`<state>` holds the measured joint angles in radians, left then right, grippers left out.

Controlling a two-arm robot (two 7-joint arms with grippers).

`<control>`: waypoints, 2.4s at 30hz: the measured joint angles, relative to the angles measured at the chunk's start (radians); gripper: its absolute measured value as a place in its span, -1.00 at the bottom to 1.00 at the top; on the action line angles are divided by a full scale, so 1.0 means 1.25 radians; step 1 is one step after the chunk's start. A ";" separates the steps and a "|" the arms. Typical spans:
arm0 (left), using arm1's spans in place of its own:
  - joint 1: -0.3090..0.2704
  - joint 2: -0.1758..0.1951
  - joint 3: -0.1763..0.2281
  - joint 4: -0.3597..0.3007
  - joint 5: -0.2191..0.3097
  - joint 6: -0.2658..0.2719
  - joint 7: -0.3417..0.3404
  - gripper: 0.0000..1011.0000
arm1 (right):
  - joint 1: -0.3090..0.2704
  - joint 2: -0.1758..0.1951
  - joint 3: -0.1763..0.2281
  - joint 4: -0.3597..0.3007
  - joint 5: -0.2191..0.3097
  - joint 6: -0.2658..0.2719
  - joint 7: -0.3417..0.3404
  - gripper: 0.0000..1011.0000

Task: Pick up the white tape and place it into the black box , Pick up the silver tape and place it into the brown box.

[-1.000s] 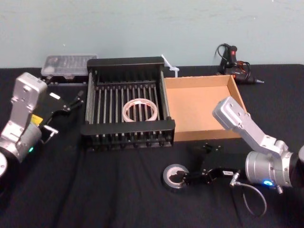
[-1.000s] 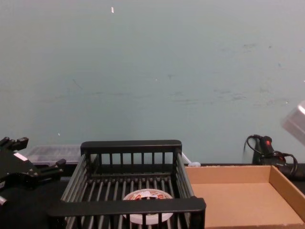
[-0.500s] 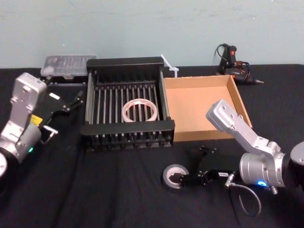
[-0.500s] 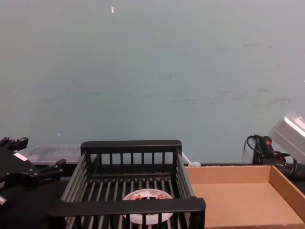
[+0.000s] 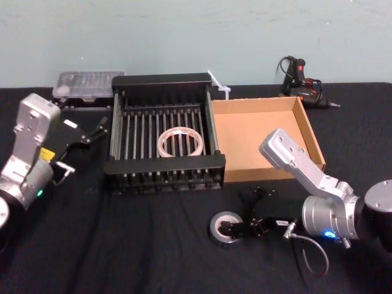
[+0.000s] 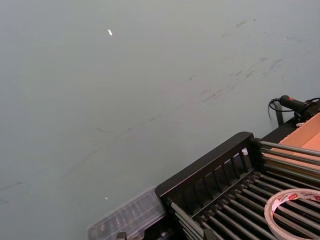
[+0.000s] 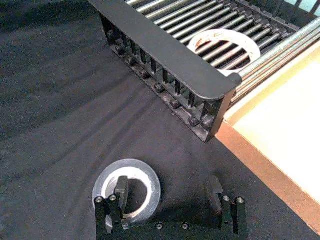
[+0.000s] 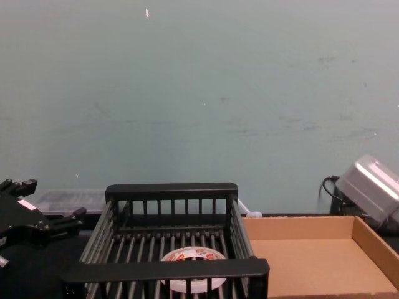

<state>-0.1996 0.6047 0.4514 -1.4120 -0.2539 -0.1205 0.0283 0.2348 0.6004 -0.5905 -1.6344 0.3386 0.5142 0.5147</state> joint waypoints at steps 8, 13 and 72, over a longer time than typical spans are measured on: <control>0.000 0.000 0.000 0.000 0.000 0.000 0.000 0.98 | 0.002 -0.004 -0.003 0.008 -0.008 0.000 0.000 0.98; 0.000 0.000 0.000 0.000 0.000 0.000 0.000 0.98 | 0.002 -0.005 -0.004 0.009 -0.008 -0.001 0.000 0.98; 0.000 0.000 0.000 0.000 0.000 0.000 0.000 0.98 | -0.003 -0.002 0.025 -0.001 0.016 0.006 -0.003 -0.66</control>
<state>-0.1995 0.6047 0.4514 -1.4120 -0.2539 -0.1205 0.0283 0.2314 0.5983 -0.5597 -1.6363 0.3584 0.5216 0.5114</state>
